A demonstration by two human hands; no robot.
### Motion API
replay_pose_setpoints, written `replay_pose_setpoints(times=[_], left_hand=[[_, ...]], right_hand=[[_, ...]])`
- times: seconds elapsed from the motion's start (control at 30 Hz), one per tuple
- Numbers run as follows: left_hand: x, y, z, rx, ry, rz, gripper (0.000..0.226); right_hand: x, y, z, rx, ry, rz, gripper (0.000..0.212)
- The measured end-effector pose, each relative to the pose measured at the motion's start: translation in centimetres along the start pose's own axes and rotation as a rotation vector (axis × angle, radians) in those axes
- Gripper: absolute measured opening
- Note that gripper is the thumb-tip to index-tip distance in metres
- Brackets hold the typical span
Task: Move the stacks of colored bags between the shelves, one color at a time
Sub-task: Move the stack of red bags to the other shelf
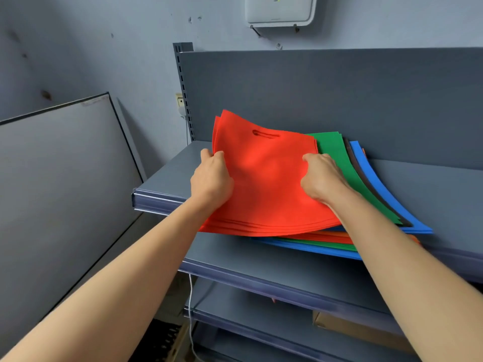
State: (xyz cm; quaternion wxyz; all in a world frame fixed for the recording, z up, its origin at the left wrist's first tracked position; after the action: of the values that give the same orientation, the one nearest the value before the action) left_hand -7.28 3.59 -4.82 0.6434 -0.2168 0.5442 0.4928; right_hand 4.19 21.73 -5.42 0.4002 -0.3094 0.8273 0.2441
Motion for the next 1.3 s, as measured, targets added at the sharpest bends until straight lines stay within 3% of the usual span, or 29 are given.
replay_pose_setpoints(times=[0.2, 0.37, 0.8, 1.3], left_hand=[[-5.0, -1.7, -4.0, -0.041, -0.048, 0.223, 0.057], [-8.6, -4.5, -8.5, -0.150, -0.039, 0.351, 0.062], [-16.0, -18.0, -16.7, -0.547, 0.111, 0.589, 0.063], [-26.5, -36.2, -25.6, -0.867, 0.356, 0.790, 0.060]], right_hand=[[-0.7, -1.9, -5.9, -0.144, -0.019, 0.124, 0.050], [0.3, -3.9, -11.5, -0.332, 0.067, 0.122, 0.052], [3.6, -12.5, -22.4, -0.832, 0.331, -0.042, 0.051], [7.8, -29.8, -35.6, -1.164, 0.528, -0.334, 0.051]])
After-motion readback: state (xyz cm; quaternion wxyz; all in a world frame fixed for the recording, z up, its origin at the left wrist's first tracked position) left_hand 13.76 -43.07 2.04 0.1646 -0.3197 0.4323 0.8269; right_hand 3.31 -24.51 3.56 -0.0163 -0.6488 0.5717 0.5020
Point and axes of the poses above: each hand's wrist, its own y-axis towards the middle knuckle, its own x-axis out of the palm, z = x × y, the point moved 8 cm from there along y, towards the middle knuckle, and after that the axes turned 9 degrees about y, right-handed, at the moved point
